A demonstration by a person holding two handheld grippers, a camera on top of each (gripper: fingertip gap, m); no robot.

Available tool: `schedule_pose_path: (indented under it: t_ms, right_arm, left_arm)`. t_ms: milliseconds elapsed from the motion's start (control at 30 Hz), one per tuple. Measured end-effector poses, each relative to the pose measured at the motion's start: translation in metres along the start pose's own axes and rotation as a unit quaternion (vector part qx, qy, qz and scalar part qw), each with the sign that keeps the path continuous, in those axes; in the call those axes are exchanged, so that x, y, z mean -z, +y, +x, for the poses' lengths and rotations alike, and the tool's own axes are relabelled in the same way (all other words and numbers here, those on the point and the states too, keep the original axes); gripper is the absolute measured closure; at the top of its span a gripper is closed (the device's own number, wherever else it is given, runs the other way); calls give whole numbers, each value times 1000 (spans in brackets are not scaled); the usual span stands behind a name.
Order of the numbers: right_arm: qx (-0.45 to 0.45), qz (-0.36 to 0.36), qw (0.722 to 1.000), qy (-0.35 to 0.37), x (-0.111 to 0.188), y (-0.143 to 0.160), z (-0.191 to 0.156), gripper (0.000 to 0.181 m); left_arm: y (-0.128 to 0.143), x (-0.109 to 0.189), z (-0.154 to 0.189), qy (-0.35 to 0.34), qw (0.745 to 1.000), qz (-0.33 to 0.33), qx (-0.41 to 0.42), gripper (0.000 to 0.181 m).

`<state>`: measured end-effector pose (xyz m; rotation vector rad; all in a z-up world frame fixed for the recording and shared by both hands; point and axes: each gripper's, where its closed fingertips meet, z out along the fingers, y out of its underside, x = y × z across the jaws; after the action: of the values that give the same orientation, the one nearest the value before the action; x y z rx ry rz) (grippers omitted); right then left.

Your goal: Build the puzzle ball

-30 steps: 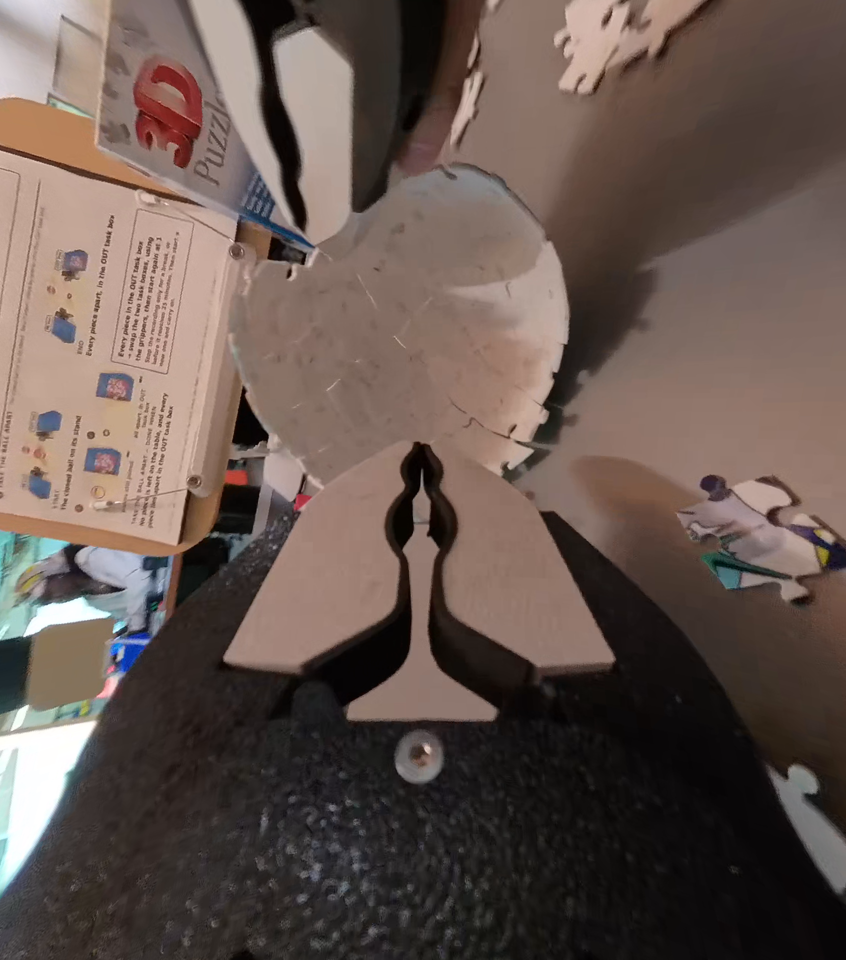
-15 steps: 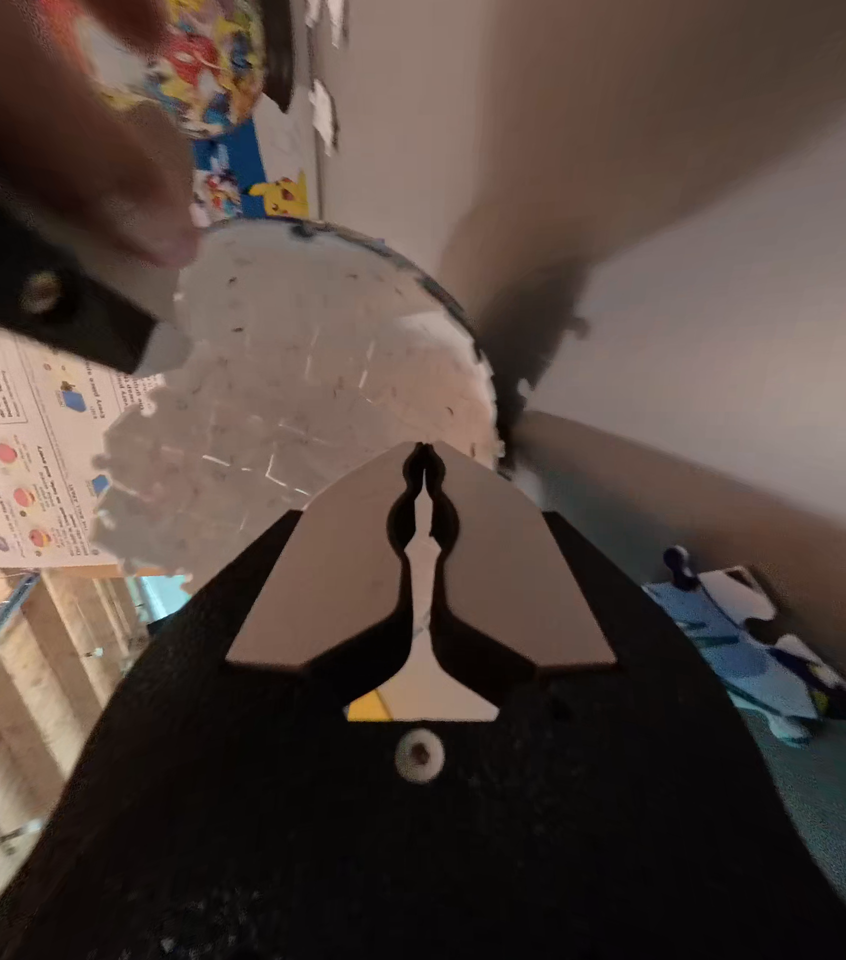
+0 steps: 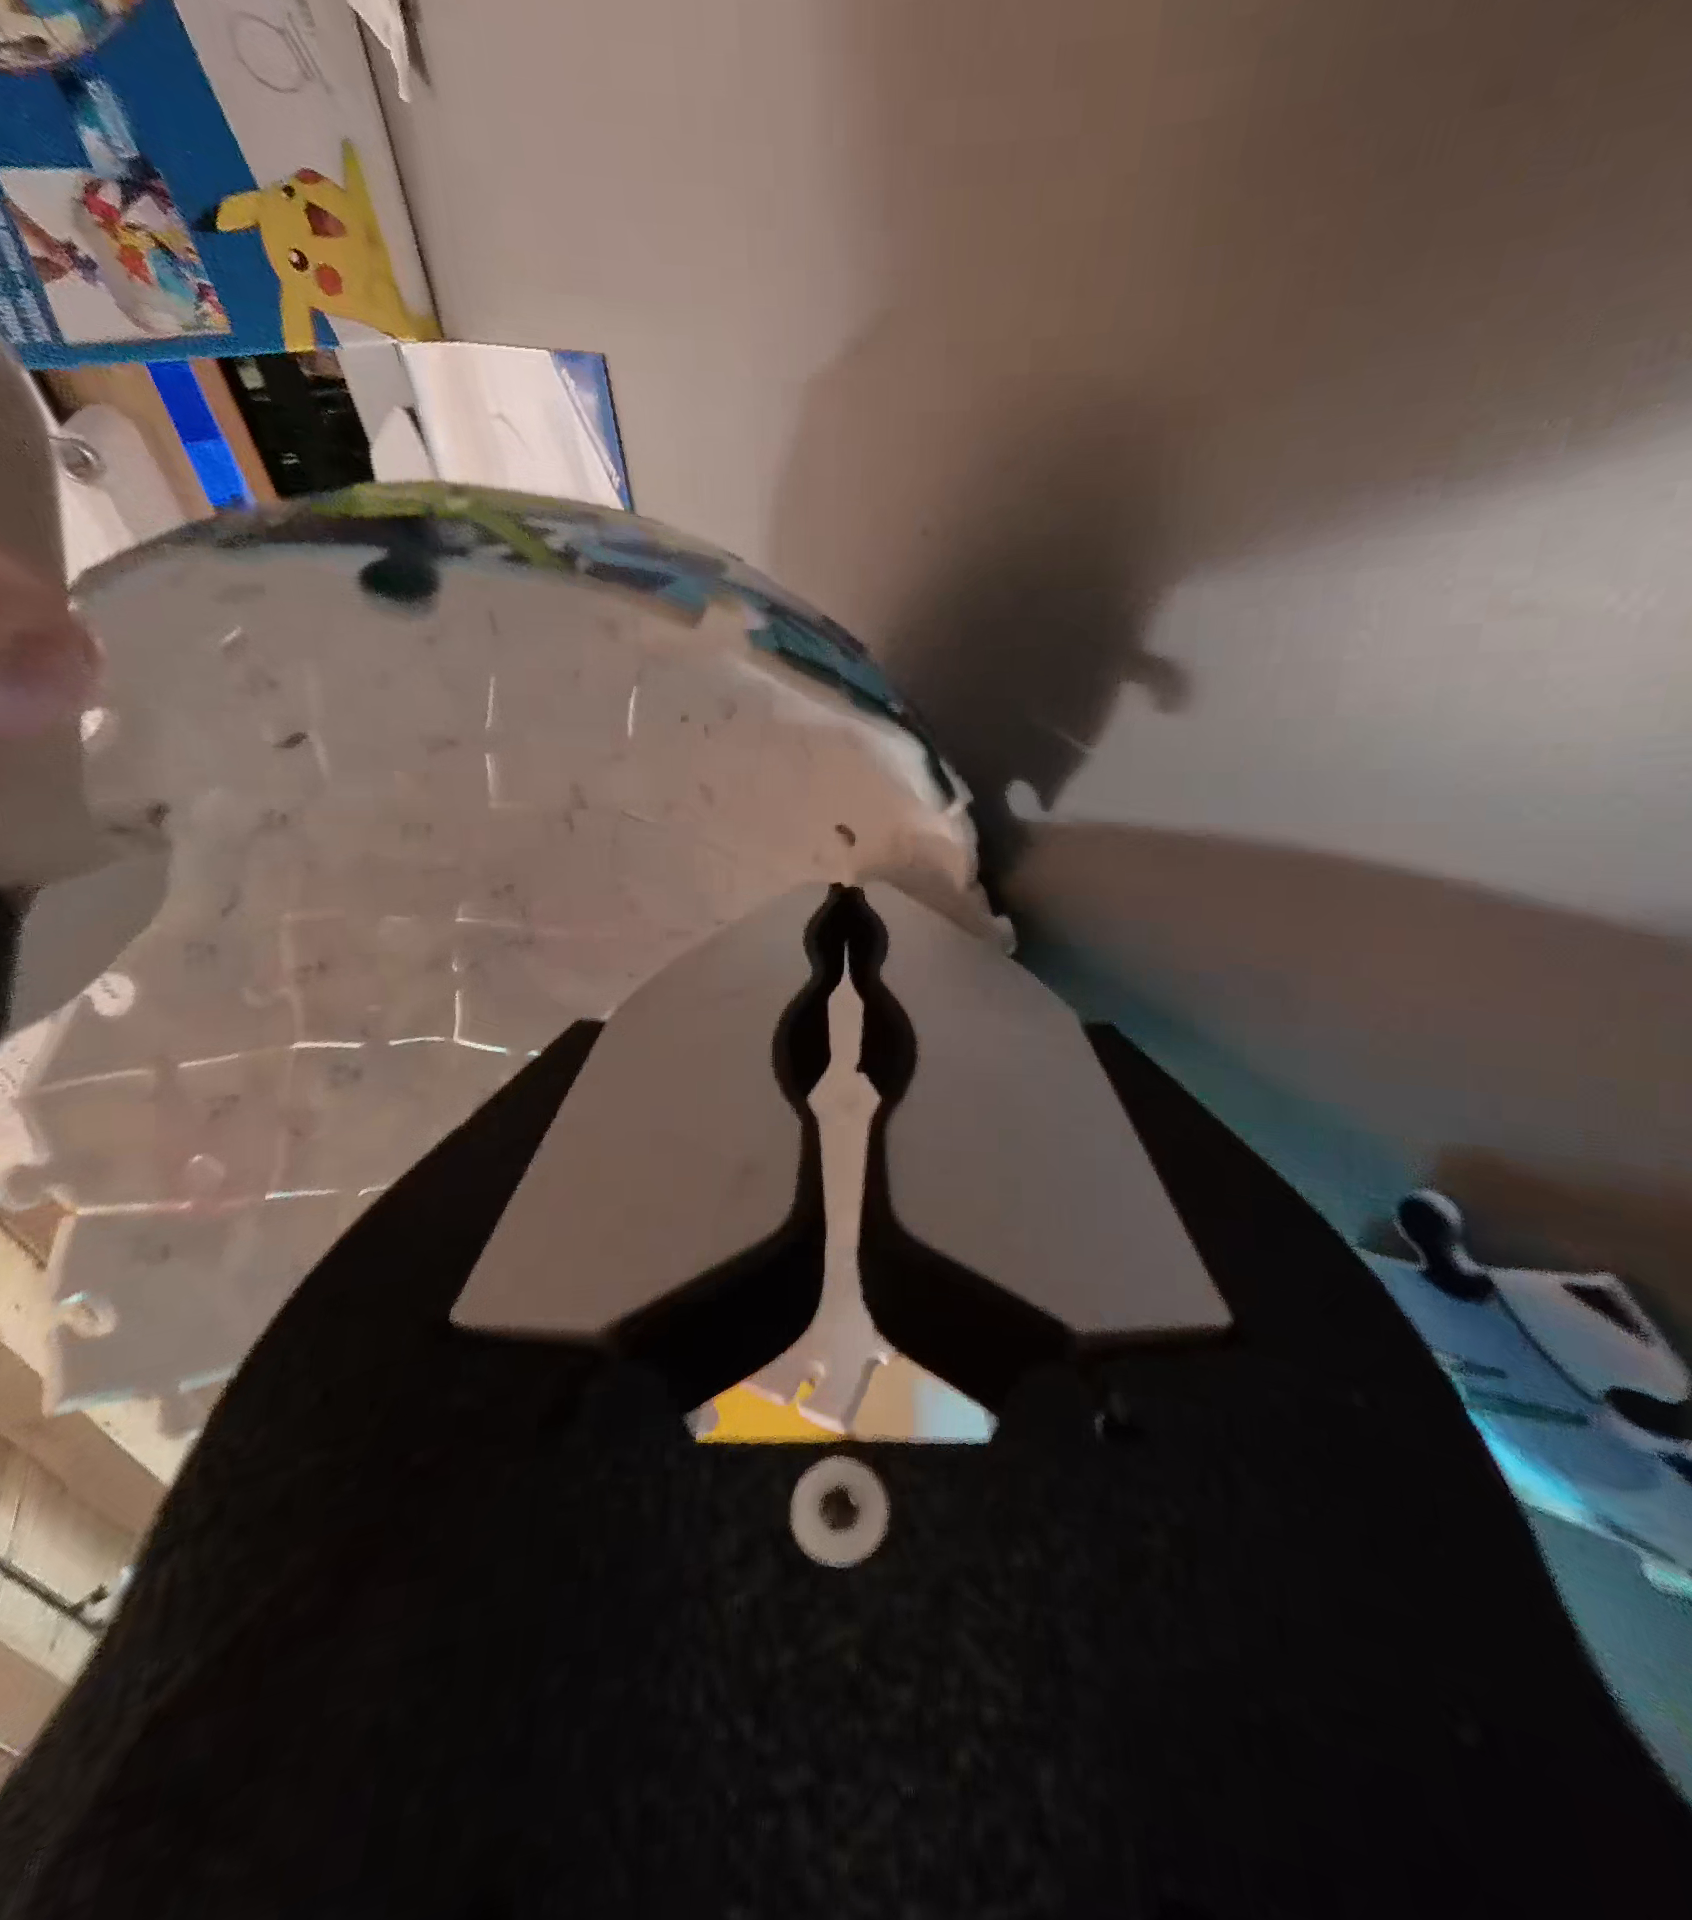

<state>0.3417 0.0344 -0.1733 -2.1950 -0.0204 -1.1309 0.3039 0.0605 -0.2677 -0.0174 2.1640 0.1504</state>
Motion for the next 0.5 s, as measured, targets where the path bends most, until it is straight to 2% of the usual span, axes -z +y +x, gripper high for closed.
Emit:
schedule_pose_path:
  t_ms: [233,367,500]
  right_arm:
    - [-2,1,1000,-1,-1,-1,0,179]
    - [0,-1,1000,0,-1,-1,0,179]
    - [7,-12,1000,2,-3,3,-1,178]
  left_arm:
    - [0,0,1,-2,999,-25,-32,181]
    - [0,0,-1,-3,1000,-12,-27,181]
    - [9,11,-17,-68,997,-8,-31,181]
